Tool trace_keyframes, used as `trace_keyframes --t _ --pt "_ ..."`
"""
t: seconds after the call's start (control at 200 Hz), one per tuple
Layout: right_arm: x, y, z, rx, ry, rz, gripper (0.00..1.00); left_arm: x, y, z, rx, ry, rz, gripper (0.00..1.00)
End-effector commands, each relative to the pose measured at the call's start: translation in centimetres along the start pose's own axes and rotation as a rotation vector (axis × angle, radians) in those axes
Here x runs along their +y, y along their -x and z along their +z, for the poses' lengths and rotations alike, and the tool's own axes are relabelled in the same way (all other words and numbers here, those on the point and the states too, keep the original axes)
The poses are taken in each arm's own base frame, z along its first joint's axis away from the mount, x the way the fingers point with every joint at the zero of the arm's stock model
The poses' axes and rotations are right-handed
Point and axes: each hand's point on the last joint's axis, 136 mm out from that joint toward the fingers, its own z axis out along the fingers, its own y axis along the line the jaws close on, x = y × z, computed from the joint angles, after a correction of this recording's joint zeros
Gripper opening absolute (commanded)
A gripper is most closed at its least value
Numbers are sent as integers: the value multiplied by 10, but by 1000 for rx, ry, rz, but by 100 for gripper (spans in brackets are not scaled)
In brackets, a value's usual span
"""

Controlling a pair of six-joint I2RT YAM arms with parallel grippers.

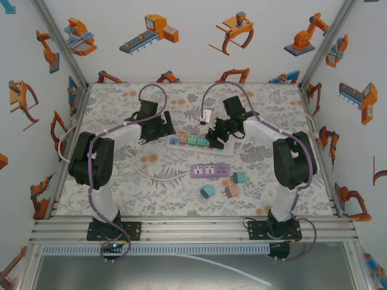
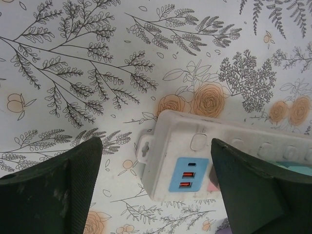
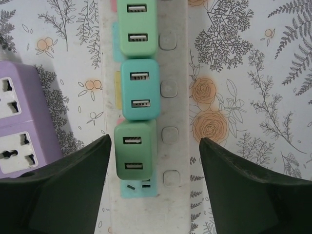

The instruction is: Pull the plug off the socket

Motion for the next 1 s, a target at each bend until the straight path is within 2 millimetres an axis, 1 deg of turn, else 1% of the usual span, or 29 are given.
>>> trace_keyframes --t 0.0,0.08,0.135,0.185,0.355,0.436,0.541,0.691,0.801,0.996 --pt "1 5 1 -10 11 -33 56 7 -17 2 48 8 11 82" --pt "2 7 1 -16 16 -39 50 12 -23 3 61 27 17 80" --pt "2 8 0 -23 17 -40 48 16 -27 5 64 41 23 77" --pt "2 11 -1 -30 16 -46 47 19 -31 7 72 50 26 74" --pt "2 20 -7 -50 5 -61 43 20 -42 10 103 42 43 67" --pt "0 27 -9 -75 -6 -43 41 22 -50 10 117 40 50 64" --pt "-2 35 -11 -111 -18 -27 38 24 -59 9 122 27 53 64" --pt "-5 45 -16 -143 -29 -18 32 32 -67 7 132 55 70 64" --pt "-6 50 -20 -157 -37 -30 31 36 -69 4 132 72 72 64" --pt "-4 58 -30 -174 -55 -51 27 37 -68 1 124 79 69 64"
